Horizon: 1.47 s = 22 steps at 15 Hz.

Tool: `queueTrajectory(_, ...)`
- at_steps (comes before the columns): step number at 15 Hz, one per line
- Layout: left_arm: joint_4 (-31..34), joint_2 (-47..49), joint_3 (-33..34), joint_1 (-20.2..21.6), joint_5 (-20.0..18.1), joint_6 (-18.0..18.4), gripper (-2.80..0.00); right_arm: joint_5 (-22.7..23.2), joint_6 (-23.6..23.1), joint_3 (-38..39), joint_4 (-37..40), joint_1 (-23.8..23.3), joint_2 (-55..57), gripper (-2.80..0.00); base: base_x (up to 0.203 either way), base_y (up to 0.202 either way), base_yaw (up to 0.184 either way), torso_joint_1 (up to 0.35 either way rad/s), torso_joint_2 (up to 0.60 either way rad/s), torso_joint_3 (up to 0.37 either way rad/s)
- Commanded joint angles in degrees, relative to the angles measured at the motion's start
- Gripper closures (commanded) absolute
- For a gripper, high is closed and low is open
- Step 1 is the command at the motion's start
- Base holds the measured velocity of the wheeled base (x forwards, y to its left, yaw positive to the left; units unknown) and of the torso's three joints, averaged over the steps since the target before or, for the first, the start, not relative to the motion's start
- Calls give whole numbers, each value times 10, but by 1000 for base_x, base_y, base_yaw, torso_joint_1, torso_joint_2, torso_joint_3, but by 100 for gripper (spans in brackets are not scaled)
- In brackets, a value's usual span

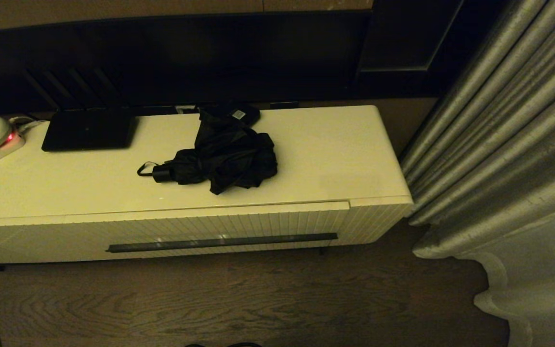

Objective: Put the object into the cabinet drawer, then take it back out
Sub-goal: Open the drawer

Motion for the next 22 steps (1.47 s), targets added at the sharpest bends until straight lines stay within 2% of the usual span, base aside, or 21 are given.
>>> queueTrajectory(1, 0, -1, 2, 0, 0, 1, 0, 0, 0, 0, 0, 0, 0, 0, 0, 0, 0, 0, 0, 0)
queueTrajectory(22, 0, 0, 2, -1, -1, 1, 0, 0, 0, 1, -1, 0, 0, 0, 0, 0, 0, 0, 0, 0)
